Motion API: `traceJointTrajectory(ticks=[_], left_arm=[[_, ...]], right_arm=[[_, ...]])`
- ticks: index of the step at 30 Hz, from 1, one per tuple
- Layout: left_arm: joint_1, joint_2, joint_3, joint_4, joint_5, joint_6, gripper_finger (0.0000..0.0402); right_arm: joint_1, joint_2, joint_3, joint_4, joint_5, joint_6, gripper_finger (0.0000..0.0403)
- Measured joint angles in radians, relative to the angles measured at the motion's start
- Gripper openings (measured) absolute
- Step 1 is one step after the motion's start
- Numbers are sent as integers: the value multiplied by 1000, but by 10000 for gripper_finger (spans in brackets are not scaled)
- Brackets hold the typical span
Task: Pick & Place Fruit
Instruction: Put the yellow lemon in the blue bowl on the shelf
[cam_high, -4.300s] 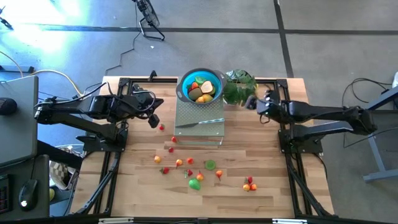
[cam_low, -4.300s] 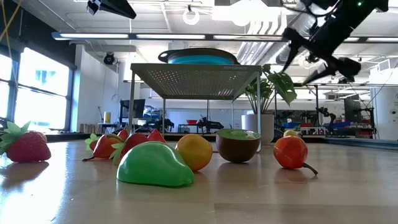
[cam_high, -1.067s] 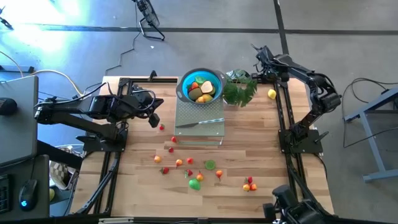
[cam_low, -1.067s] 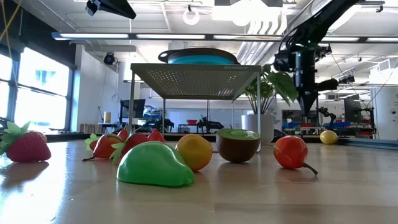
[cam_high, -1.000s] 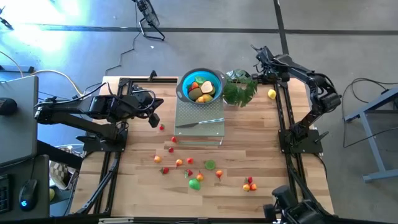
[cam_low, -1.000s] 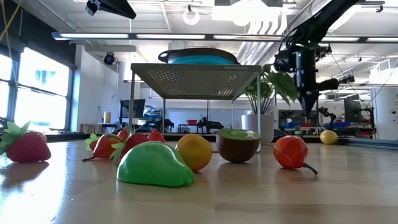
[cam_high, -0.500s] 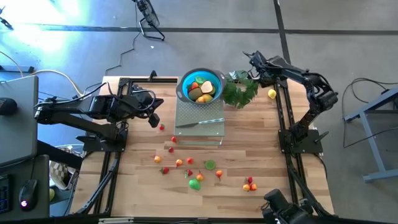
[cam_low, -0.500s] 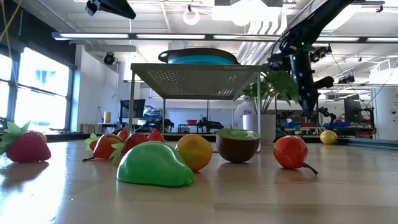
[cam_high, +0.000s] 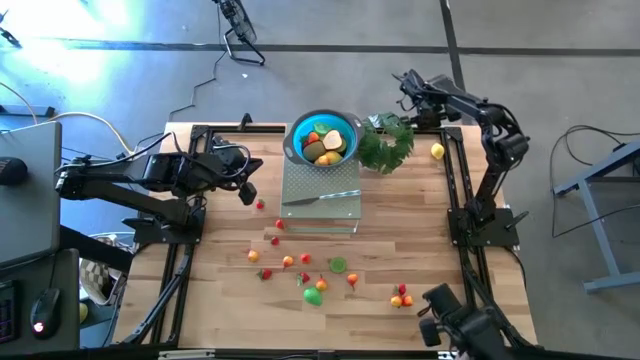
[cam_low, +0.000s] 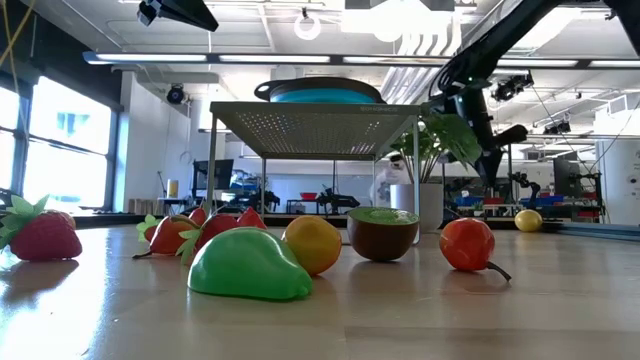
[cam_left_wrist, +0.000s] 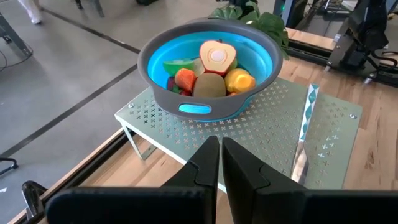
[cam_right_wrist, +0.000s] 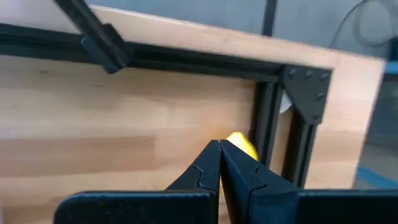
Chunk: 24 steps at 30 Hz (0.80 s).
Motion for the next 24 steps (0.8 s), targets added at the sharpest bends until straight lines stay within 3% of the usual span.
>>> traceJointTrajectory(ticks=[9,24], left_arm=[[0,0,0,0,0,0,14],[0,0,0,-7,1,0,14]], right_arm=[[-12,-2,59,-60,-193,8,3],[-12,6,52,-57,-55,251,3]])
